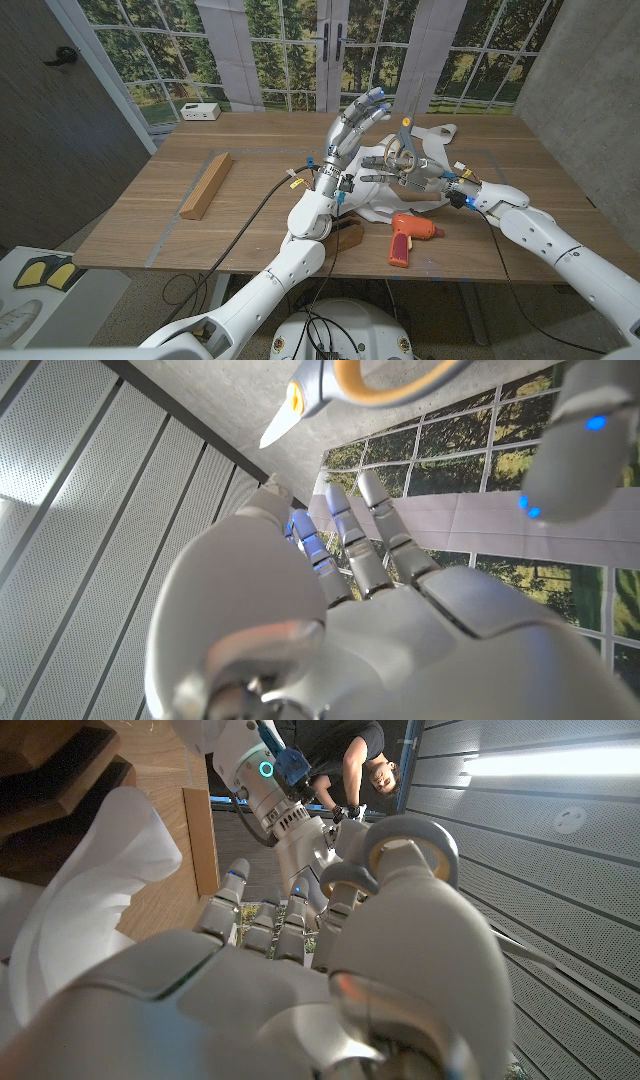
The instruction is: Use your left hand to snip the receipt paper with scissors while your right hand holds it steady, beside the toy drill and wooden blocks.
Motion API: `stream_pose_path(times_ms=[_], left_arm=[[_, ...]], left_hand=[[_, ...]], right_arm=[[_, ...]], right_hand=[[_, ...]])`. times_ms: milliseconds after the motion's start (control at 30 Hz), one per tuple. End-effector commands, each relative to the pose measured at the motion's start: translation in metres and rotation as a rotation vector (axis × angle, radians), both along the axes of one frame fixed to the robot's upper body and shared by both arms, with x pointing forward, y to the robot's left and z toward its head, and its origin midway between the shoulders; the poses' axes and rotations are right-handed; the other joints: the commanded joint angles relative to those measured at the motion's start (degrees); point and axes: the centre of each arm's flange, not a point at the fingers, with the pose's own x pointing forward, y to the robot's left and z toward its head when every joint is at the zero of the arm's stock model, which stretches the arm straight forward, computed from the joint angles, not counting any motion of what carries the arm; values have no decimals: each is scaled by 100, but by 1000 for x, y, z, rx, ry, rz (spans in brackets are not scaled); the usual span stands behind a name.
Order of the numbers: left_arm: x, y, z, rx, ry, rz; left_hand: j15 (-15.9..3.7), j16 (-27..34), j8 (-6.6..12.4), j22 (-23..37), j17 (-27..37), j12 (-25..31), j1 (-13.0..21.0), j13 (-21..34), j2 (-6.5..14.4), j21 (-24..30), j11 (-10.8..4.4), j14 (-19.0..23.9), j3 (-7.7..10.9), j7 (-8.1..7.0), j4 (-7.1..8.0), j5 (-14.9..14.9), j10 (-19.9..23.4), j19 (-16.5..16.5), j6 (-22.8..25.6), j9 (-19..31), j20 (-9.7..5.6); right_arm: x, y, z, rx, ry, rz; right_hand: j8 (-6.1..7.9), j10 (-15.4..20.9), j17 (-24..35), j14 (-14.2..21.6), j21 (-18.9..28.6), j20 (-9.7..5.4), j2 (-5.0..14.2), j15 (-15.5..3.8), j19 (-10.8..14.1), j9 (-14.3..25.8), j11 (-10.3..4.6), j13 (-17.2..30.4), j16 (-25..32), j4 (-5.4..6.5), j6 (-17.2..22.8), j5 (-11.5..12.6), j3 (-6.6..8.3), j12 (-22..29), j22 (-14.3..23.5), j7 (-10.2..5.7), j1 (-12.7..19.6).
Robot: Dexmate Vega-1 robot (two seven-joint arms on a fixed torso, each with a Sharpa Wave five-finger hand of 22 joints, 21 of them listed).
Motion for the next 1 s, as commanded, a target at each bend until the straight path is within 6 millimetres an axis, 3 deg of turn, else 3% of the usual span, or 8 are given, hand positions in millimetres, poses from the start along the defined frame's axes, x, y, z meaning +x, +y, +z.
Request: stream_pose_path(times_ms=[33, 133, 233, 267, 600, 767, 1000], left_arm=[[-4, 2, -4, 18, -26, 9], [-5, 4, -4, 9, -30, -2], [-5, 8, -3, 7, -36, -21], [-6, 10, -2, 5, -37, -23], [-30, 45, 10, -15, -117, 54], [-44, 66, 12, -26, -150, 112], [-47, 93, 5, -29, -131, 179]], left_hand=[[-352, -10, 3, 29, -316, 22, -443, -242, -211, -223, 441, -469, -142, -102, 47, -68, -86, -358, -116, -193, 169], [-111, -8, 16, 27, -569, -48, -734, -478, -276, -410, 501, -833, -228, -108, 97, -124, -425, -595, -144, -356, 273], [211, -7, 20, 26, -921, -54, -1128, -813, -400, -660, 742, -1451, -394, -107, 154, -170, -979, -797, -217, -574, 322], [273, 0, 12, 24, -991, -52, -1225, -884, -416, -723, 758, -1556, -435, -106, 180, -169, -1112, -854, -264, -616, 334], [384, 11, 32, 23, -1174, -40, -1481, -1077, -416, -919, 749, -1844, -527, -106, 257, -150, -1431, -1040, -287, -713, 417], [381, 16, 33, 23, -1199, -25, -1476, -1102, -398, -946, 740, -1866, -517, -105, 250, -147, -1436, -1065, -291, -723, 426], [355, 32, 49, 26, -1257, -9, -1478, -1158, -361, -999, 677, -1898, -499, -106, 238, -144, -1477, -1101, -262, -744, 533]], right_arm=[[2, -5, -2, 20, 15, -13], [2, -6, -3, 25, 19, -14], [2, -8, -3, 36, 26, -20], [2, -9, -3, 41, 24, -24], [-9, -18, -7, 178, 86, -119], [-16, -24, -6, 220, 138, -189], [-23, -27, -6, 258, 185, -241]], right_hand=[[85, 63, 28, 53, 4, 2, -8, -9, 51, 80, -3, 26, 37, 17, -30, 49, 10, -19, 15, -11, -98], [121, 70, 30, 60, 1, 2, -9, -22, 62, 127, -9, 27, 42, 22, -43, 67, 12, -34, 15, -1, -106], [140, 74, 31, 63, -1, 2, -9, -24, 68, 157, -10, 27, 45, 24, -58, 78, 13, -43, 15, -11, -109], [142, 74, 31, 66, -2, 2, -10, -28, 69, 155, -15, 27, 47, 24, -58, 81, 14, -46, 15, -9, -110], [141, 29, 26, 0, -20, 6, -35, 43, 83, 81, -17, 27, 22, 9, -36, 127, 21, -119, 14, -6, -98], [186, 36, 16, 102, 27, -44, -39, 85, 260, 80, 72, 21, 52, -38, -33, 214, 79, -177, 17, 141, -14], [204, 40, 21, 130, 54, -39, -48, 90, 375, 90, 83, 17, 53, -28, -74, 274, 101, -214, 17, 123, -23]])
